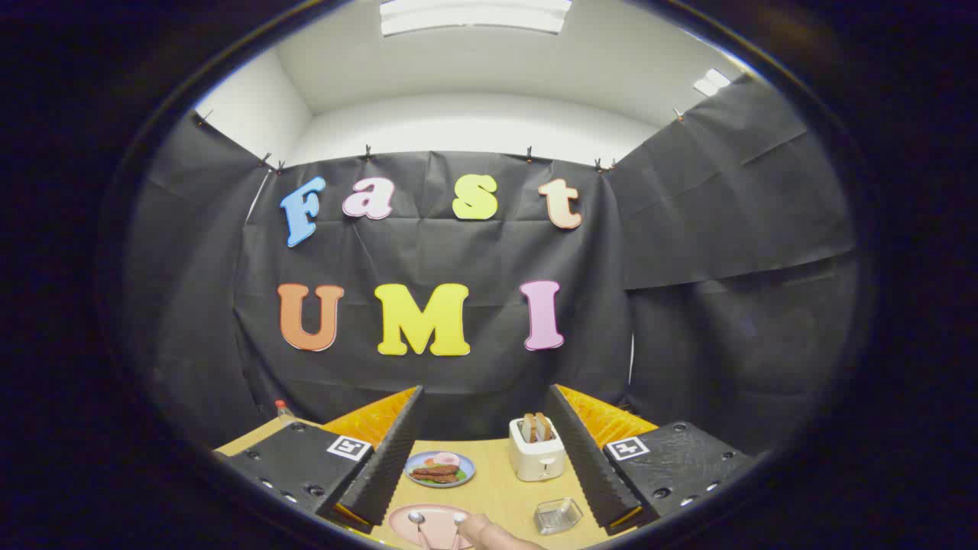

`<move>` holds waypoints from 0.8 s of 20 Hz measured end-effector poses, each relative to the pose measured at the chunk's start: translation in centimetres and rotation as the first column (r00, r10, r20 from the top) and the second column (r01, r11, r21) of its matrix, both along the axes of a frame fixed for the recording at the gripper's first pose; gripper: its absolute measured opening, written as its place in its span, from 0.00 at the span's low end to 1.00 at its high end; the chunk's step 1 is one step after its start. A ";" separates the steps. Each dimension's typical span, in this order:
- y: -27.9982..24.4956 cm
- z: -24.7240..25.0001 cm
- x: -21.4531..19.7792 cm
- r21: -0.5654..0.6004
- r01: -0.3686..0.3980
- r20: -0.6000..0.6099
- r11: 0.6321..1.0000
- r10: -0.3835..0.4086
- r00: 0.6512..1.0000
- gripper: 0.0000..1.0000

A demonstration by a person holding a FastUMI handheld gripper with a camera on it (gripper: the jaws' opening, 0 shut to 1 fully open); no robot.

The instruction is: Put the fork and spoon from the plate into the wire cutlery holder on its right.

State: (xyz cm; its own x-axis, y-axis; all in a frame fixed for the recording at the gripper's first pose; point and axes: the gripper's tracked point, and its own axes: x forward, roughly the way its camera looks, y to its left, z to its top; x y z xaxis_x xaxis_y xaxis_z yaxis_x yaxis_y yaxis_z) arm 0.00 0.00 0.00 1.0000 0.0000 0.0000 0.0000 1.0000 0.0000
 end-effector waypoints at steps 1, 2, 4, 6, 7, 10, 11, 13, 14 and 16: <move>0.3 0.2 0.0 0.002 -0.010 0.000 1.000 0.010 1.000 0.96; 0.4 0.2 0.1 0.007 -0.013 -0.001 1.000 0.013 1.000 0.96; 0.1 0.1 0.3 0.011 -0.008 -0.015 1.000 0.008 1.000 0.96; -0.1 -0.4 0.6 -0.012 -0.005 -0.039 1.000 0.005 0.999 0.96; -0.4 -0.6 0.8 -0.024 -0.001 -0.051 1.000 0.000 0.999 0.96; -0.4 -1.6 1.1 -0.030 -0.009 -0.086 1.000 0.007 0.996 0.96; -0.3 -1.8 1.3 -0.028 -0.016 -0.091 0.999 0.013 0.996 0.96; -0.2 -2.1 1.6 -0.042 -0.027 -0.098 0.999 0.023 0.995 0.96; 0.0 -2.4 1.9 -0.054 -0.033 -0.101 0.998 0.027 0.994 0.96; 0.3 -3.4 2.4 -0.069 -0.045 -0.117 0.997 0.037 0.992 0.96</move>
State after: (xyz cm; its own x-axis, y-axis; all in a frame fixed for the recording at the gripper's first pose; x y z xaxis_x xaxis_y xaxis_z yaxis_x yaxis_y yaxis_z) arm 2.41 0.34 -3.40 0.9925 0.0371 -0.1167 -0.0453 0.9966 -0.0688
